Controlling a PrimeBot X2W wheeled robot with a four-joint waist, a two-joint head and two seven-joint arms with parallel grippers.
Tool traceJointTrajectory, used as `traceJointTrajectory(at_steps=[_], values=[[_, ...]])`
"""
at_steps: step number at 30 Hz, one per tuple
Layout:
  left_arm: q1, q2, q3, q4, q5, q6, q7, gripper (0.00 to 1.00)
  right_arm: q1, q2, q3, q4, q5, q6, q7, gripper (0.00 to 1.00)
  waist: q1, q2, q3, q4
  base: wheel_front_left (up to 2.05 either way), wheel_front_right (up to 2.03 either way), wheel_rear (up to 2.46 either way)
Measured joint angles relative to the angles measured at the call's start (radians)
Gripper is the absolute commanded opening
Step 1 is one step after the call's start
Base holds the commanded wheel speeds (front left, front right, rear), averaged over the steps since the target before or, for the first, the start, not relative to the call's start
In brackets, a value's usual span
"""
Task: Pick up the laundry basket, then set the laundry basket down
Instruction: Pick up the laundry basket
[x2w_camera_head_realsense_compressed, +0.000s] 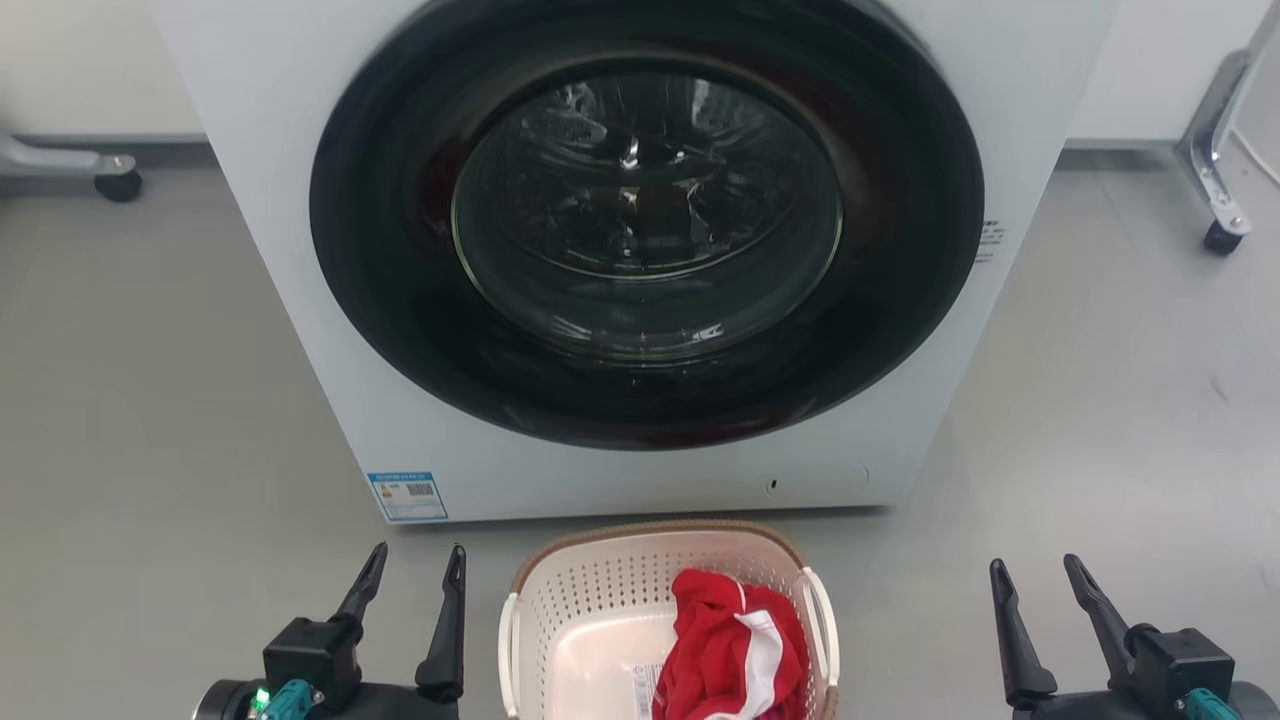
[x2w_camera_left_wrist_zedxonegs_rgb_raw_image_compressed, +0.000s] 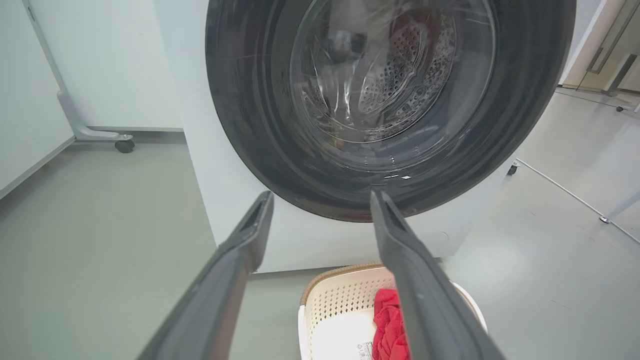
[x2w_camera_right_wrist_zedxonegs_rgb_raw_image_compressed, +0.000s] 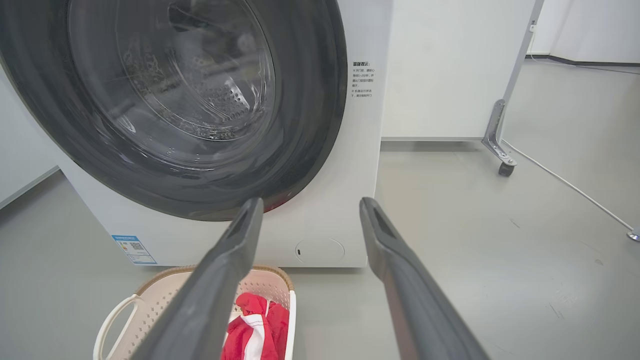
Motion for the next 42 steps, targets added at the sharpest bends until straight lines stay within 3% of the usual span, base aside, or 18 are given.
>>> traceJointTrajectory(at_steps=[29, 42], values=[[-0.207, -0.024, 0.025, -0.042, 0.007, 0.007, 0.026, 1.0, -0.224, 0.003, -0.011, -0.034, -0.001, 0.001, 0.002, 1.0, 0.0003, 0.0, 0.374, 0.007, 0.0, 0.0, 0.0], [-0.319, -0.035, 0.035, 0.028, -0.001, -0.003, 0.044, 1.0, -0.319, 0.013, -0.011, 0.002, -0.002, 0.009, 0.002, 1.0, 0.0001, 0.0001, 0.53, 0.008, 0.0, 0.0, 0.0]])
